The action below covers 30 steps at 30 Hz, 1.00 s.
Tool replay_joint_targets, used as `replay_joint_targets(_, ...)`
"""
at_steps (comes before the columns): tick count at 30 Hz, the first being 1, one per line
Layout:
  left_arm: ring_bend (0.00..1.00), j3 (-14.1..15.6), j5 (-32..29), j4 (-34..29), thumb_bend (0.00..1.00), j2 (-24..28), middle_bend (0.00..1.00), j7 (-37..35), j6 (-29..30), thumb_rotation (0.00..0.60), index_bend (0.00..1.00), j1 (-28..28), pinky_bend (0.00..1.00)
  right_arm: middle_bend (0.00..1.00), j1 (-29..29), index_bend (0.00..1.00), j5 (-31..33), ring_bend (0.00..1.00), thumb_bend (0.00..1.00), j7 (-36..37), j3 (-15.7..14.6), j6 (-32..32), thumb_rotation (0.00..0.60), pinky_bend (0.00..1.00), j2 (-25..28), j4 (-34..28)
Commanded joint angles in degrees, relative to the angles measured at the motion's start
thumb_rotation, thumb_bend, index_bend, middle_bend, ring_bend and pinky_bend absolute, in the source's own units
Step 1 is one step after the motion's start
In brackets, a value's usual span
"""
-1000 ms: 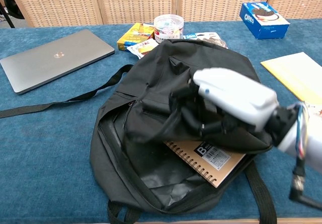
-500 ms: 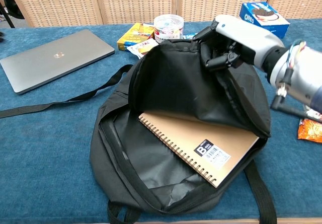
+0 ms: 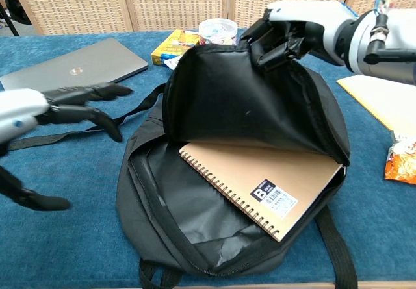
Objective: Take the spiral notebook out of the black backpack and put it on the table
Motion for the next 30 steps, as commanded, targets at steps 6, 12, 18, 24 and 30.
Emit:
replay_joint_targets(6, 0.10, -1.01, -2.68, 2.21, 0.12, -6.71, 0.05, -1.86, -5.02, 0.600, 0.34, -5.39, 0.12, 0.68, 3.43, 0.66, -6.97, 0.58, 0.67, 4.69, -2.39, -6.61, 0.600, 0.56, 3.46, 2.31)
replay_joint_targets(12, 0.12, -1.63, -4.39, 4.11, 0.18, -10.75, 0.06, -2.33, -7.53, 0.600, 0.34, -8.55, 0.14, 0.68, 4.85, 0.66, -8.25, 0.58, 0.67, 7.53, -3.06, -7.09, 0.600, 0.56, 3.96, 3.23)
replay_joint_targets(18, 0.12, -1.30, -6.38, 8.23, 0.18, -16.08, 0.10, -3.79, -7.45, 0.600, 0.37, -9.59, 0.14, 0.68, 6.87, 0.67, -7.55, 0.58, 0.67, 9.06, -3.48, -7.98, 0.600, 0.56, 5.10, 3.16)
replay_joint_targets(24, 0.12, -1.65, -7.11, 11.78, 0.20, -20.03, 0.10, -3.25, -7.91, 0.600, 0.37, -11.24, 0.14, 0.68, 8.12, 0.67, -6.56, 0.58, 0.67, 9.93, -4.26, -8.04, 0.600, 0.56, 5.84, 2.75)
replay_joint_targets(30, 0.12, -3.72, -9.05, 14.79, 0.20, -23.70, 0.10, -1.49, -10.34, 0.600, 0.37, -14.25, 0.14, 0.68, 8.22, 0.67, -6.48, 0.58, 0.67, 12.28, -4.90, -8.26, 0.600, 0.56, 7.39, 1.50)
